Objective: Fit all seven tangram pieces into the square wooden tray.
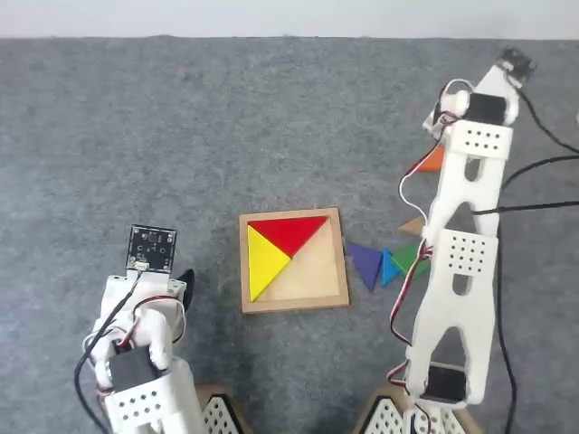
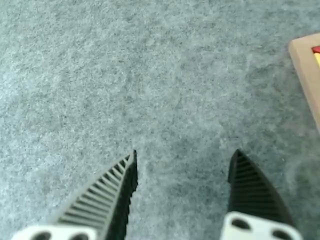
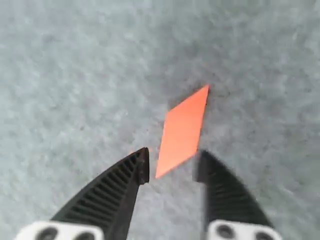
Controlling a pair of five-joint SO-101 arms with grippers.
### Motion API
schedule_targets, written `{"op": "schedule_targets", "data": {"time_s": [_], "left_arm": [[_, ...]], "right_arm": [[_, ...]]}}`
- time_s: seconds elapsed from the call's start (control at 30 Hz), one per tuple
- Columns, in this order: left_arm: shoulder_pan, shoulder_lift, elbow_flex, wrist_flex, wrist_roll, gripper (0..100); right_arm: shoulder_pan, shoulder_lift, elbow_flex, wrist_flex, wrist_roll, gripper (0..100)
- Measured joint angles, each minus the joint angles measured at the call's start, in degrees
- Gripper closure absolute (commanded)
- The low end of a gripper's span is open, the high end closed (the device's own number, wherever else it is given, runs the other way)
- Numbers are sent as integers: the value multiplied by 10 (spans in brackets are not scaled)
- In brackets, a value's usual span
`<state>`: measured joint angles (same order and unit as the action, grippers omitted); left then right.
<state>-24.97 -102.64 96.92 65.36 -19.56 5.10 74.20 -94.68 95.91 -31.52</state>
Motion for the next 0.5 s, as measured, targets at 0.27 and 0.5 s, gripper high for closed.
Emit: {"op": "schedule_targets", "data": {"time_s": [0.27,0.5], "left_arm": [[0,0,0,0,0,719],[0,0,0,0,0,719]], "right_arm": [[3,61,1,-71,-46,748],[6,92,-1,-103,-47,872]]}}
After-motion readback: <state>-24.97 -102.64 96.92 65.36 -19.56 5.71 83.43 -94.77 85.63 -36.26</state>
